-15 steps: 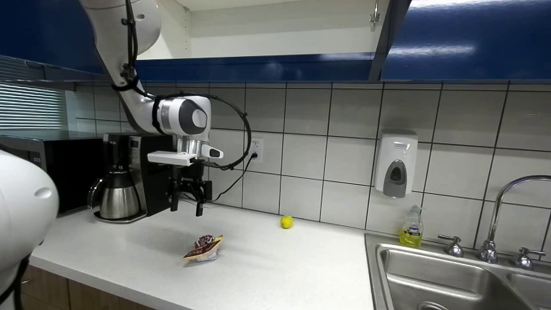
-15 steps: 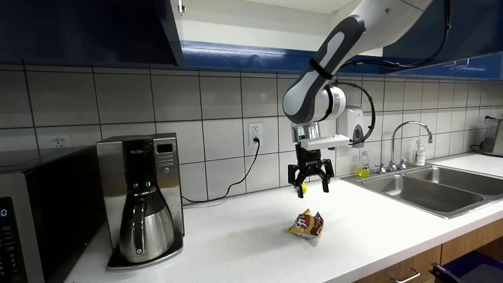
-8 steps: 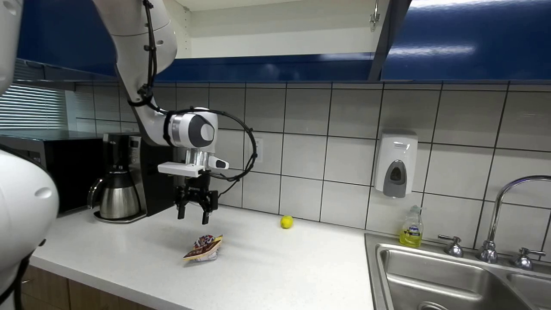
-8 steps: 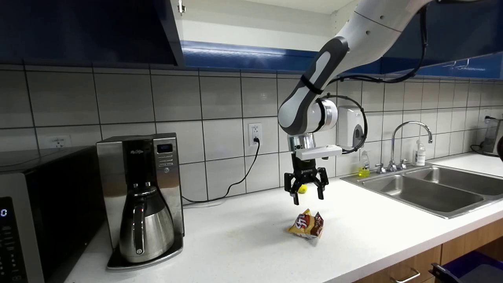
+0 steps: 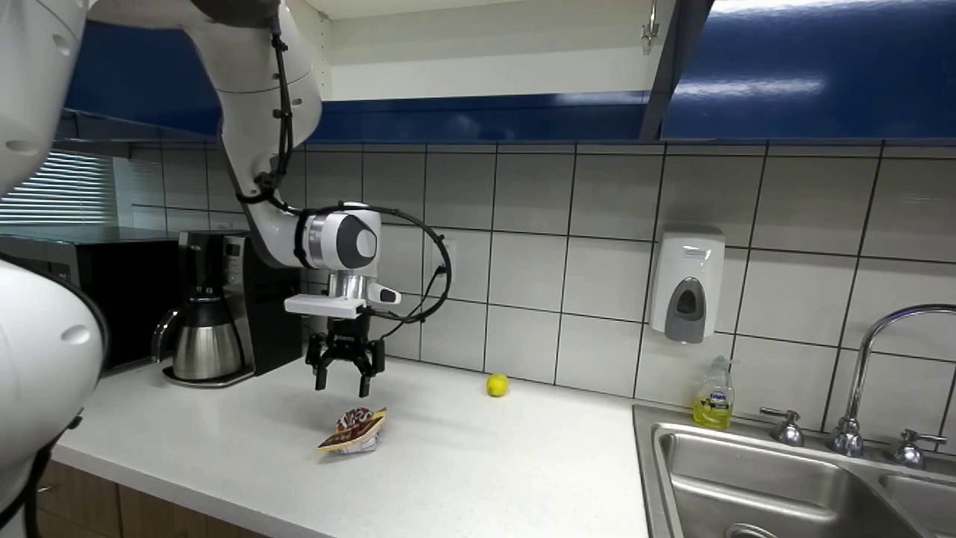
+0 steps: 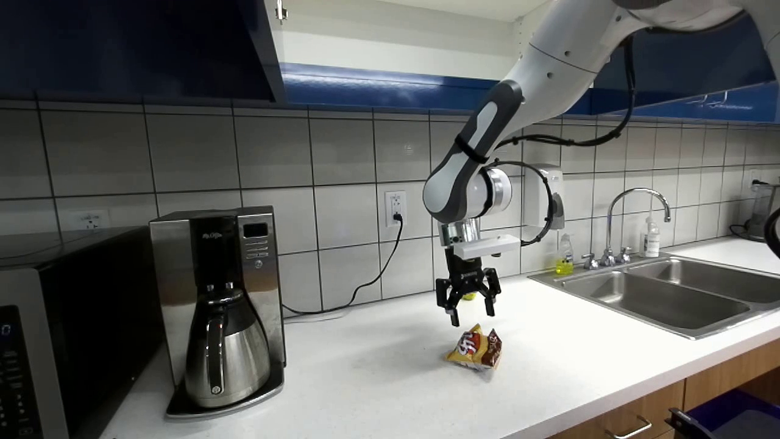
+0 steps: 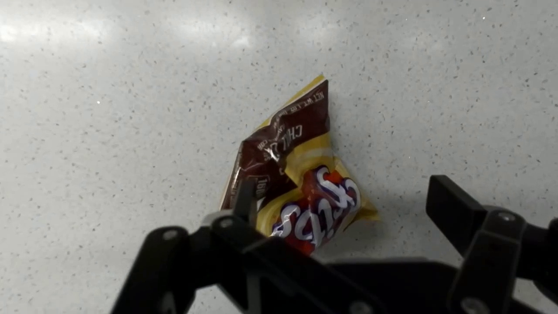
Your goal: Pick up the pack of fritos and place it on the bottom shelf of the cabinet above
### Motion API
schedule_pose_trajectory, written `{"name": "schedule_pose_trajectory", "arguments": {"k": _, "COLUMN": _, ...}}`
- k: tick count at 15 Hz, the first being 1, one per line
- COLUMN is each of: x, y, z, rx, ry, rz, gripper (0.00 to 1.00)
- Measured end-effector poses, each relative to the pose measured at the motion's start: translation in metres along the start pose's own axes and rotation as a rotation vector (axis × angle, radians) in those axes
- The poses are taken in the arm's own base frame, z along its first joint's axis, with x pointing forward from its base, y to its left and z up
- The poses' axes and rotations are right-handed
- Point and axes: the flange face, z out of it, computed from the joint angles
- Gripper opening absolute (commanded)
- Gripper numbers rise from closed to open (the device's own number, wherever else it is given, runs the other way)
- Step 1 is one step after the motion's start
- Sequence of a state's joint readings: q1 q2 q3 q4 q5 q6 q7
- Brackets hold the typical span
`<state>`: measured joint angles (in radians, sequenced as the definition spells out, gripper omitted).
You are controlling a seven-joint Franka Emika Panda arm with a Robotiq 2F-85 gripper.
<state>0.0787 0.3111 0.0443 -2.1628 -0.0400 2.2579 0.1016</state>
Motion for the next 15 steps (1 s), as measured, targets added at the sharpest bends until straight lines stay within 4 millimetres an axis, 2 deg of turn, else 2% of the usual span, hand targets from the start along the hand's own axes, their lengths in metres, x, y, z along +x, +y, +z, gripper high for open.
{"name": "schedule_pose_trajectory", "arguments": {"k": 9, "x": 0.018, "y": -0.006, "z": 0.017, "rx": -0.014, "ry": -0.017, "rz": -0.192, "gripper": 1.00}}
{"name": "schedule_pose_trajectory", "arguments": {"k": 15, "x": 0.025, "y": -0.008, "z": 0.026, "rx": -0.038, "ry": -0.026, "rz": -0.255, "gripper": 1.00}}
